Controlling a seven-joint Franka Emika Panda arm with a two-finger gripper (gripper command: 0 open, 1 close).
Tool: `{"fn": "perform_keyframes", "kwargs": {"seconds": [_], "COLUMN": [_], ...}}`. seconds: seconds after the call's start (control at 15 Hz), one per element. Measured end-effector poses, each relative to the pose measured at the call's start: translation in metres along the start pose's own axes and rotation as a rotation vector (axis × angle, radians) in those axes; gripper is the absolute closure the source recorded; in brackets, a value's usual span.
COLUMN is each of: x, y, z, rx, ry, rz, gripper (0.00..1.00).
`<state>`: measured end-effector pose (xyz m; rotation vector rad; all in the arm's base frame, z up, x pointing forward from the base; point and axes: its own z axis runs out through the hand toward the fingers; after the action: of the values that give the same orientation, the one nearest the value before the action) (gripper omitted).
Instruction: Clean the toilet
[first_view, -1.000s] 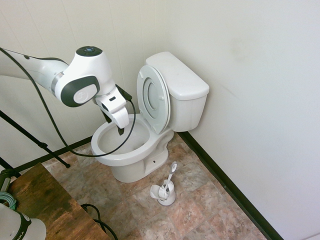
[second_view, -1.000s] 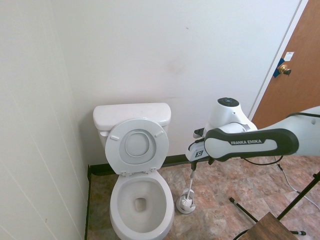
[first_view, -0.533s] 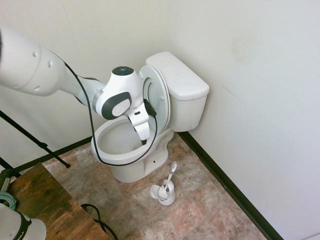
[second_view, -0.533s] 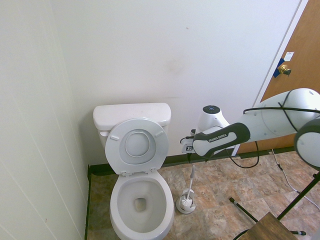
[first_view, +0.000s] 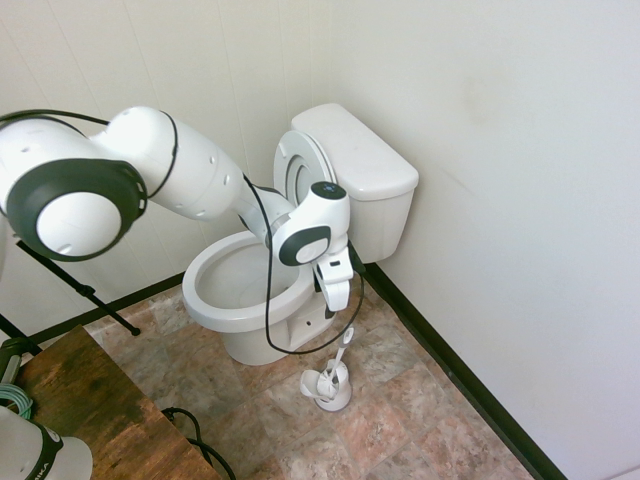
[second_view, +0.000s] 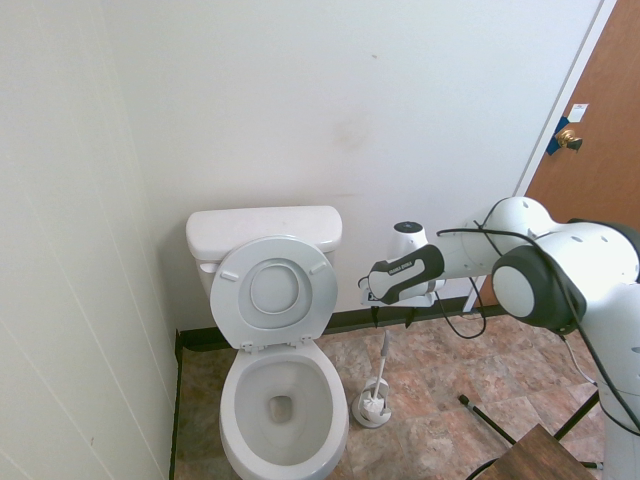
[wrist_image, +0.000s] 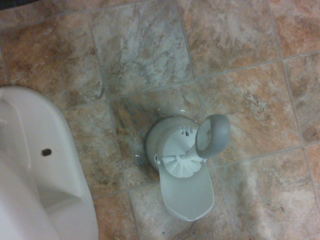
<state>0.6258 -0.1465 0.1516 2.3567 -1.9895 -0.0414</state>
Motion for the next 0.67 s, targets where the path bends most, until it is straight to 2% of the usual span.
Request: {"fn": "perform_keyframes", "kwargs": {"seconds": [0.27, 0.67], "x": [0.039, 0.055], "y": [-0.016, -0.038], "z": [0.055, 0.118], "rx": [-0.044, -0.093], "ry": [-0.049, -0.103], "rz": [0.013, -0.005], "gripper": [0.0, 0.0]}}
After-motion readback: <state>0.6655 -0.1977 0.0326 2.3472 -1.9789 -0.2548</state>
